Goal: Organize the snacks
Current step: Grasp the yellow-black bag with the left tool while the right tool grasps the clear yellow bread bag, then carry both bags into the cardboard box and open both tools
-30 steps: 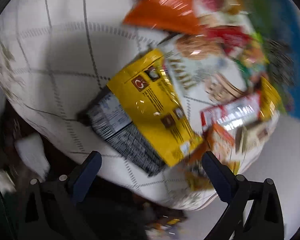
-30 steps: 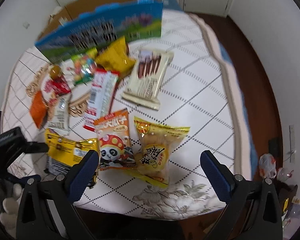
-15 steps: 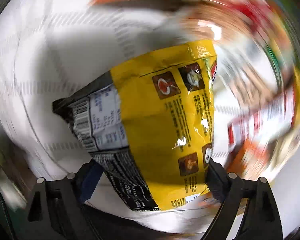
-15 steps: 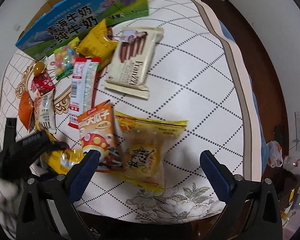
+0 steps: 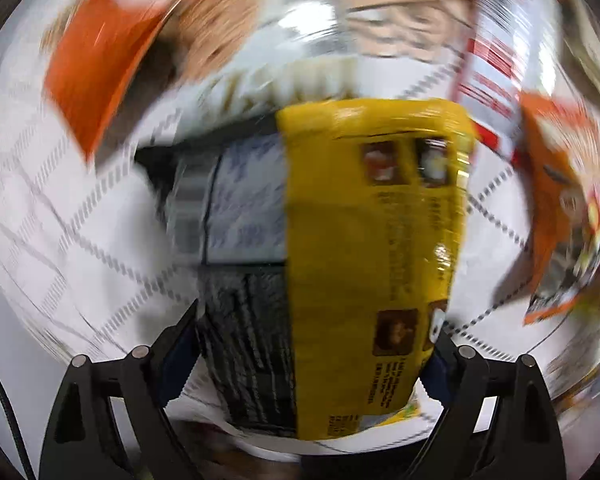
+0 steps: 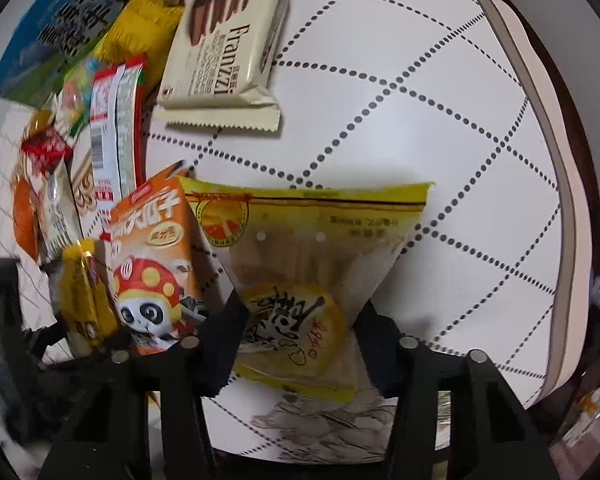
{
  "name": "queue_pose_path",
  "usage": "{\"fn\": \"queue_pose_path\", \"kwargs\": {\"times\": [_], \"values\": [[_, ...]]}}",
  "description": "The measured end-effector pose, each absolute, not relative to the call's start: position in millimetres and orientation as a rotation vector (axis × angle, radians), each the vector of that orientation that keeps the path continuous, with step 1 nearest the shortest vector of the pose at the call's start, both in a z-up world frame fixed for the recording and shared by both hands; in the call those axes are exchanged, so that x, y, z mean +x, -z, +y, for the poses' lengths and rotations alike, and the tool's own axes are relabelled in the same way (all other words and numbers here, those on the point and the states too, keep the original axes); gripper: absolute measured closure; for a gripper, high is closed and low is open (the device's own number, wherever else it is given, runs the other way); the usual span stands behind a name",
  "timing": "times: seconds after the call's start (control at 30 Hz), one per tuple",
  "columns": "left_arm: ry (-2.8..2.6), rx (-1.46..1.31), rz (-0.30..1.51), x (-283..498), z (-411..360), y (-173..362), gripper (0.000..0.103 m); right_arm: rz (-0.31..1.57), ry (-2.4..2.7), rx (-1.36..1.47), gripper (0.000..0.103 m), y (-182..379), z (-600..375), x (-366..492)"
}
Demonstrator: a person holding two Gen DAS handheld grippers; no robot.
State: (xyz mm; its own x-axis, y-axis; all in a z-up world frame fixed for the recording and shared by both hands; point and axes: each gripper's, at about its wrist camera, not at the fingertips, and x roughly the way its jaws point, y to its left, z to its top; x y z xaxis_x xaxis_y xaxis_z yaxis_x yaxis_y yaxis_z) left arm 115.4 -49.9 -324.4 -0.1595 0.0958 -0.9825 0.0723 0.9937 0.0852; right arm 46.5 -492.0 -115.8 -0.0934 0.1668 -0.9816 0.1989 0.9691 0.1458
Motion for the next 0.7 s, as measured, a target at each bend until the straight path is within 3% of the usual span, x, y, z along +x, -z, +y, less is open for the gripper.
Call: {"fn": "queue_pose_path", "kwargs": {"times": [0.17, 0.27, 0.4, 0.47, 0.53, 0.7], "values": [[-0.058, -0.086, 1.728, 107, -34, 324, 0.008, 1.726, -0.024, 0.213, 0.05, 117, -490, 40], [-0.071, -0.09, 1.691, 96, -30, 320, 0.009, 1.703, -0.005, 0.247, 0.036, 117, -492, 40], [-0.051, -0.013, 1.644, 83, -61, 298, 0.017, 1.678, 0.035, 0.296, 0.035, 119, -497, 40], [-0.035, 0.015, 1.635, 80, -68, 291, 0.018, 1.666, 0.059, 0.299, 0.037, 125, -504, 39], [-0.024, 0.018, 1.628, 78, -77, 284, 0.018, 1.649, 0.086, 0.299, 0.051, 128, -505, 33], [-0.004, 0.054, 1.593, 56, -67, 253, 0.018, 1.606, 0.11, 0.327, 0.06, 123, -510, 23]]}}
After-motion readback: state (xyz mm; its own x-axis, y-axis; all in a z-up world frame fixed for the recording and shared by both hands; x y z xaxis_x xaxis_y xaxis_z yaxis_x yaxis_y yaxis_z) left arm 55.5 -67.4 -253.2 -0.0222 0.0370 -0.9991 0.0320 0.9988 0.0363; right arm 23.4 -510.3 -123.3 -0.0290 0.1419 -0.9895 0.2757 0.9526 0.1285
